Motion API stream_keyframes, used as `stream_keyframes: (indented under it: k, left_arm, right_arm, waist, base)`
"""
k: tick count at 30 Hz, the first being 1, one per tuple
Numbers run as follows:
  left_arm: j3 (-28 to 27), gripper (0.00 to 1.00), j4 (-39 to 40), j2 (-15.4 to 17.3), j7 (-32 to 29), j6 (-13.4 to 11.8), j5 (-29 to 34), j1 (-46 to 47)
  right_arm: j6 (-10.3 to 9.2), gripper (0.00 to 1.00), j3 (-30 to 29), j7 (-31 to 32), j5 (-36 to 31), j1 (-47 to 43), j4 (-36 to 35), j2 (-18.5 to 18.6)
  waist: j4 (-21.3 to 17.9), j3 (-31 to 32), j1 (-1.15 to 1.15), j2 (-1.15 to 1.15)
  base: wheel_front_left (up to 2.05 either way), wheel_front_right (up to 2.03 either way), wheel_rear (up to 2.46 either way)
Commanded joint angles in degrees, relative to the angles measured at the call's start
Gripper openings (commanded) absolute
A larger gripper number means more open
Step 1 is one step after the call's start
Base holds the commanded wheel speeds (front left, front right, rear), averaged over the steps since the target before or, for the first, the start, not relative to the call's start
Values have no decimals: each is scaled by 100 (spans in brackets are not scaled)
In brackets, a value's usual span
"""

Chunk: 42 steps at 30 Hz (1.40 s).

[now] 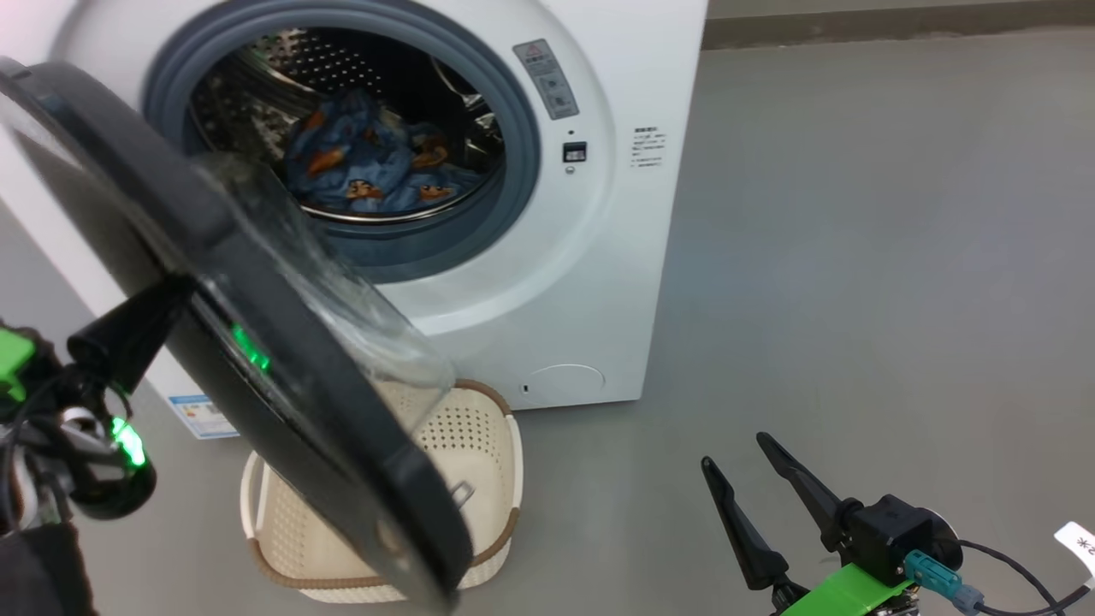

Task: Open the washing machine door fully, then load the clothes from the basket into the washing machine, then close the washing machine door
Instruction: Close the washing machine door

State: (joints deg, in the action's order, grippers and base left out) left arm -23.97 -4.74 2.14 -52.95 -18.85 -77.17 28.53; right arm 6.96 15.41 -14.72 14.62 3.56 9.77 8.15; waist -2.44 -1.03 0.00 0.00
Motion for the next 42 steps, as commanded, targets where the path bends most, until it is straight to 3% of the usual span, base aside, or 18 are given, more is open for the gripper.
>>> stream_keyframes:
  k: [1, 22, 28, 33, 34, 36, 37, 42]
  left_arm:
    - [93, 0, 93, 77, 113, 198, -169, 414]
    - [559, 0, -949, 75, 1210, 883, -657, 812]
    - [617, 0, -1061, 86, 1356, 1006, -544, 814]
    - [782, 1, -993, 329, 1704, 1283, 39, 585]
    - [852, 26, -938, 422, 1788, 1357, 235, 499]
    - [931, 61, -801, 517, 1966, 1477, 518, 316]
    - [1015, 100, -681, 611, 2078, 1591, 747, 201]
    - [1362, 100, -105, 896, 2623, 1958, 1754, -502]
  right_arm:
    - [53, 100, 91, -28, -15, 235, -161, 16]
    - [53, 100, 115, -28, 0, 273, -163, 39]
    - [53, 100, 97, -28, -3, 263, -169, 42]
    - [53, 100, 93, -28, -7, 253, -167, 35]
    - [53, 100, 86, -28, -8, 248, -170, 33]
    - [53, 100, 64, -28, -13, 227, -181, 33]
    - [53, 100, 51, -28, -15, 212, -186, 36]
    - [53, 100, -22, -28, -30, 129, -206, 57]
  waist:
    - [-165, -50, 0, 0]
    - [-459, -85, 0, 0]
    - [-447, -91, 0, 0]
    - [-436, -82, 0, 0]
    - [-434, -81, 0, 0]
    - [-422, -71, 0, 0]
    - [-413, -68, 0, 0]
    - [-352, -57, 0, 0]
  base:
    - [0, 0, 0]
    - [0, 0, 0]
    - [0, 0, 0]
    - [0, 0, 0]
    - [0, 0, 0]
    - [0, 0, 0]
    - [0, 0, 0]
    - [0, 0, 0]
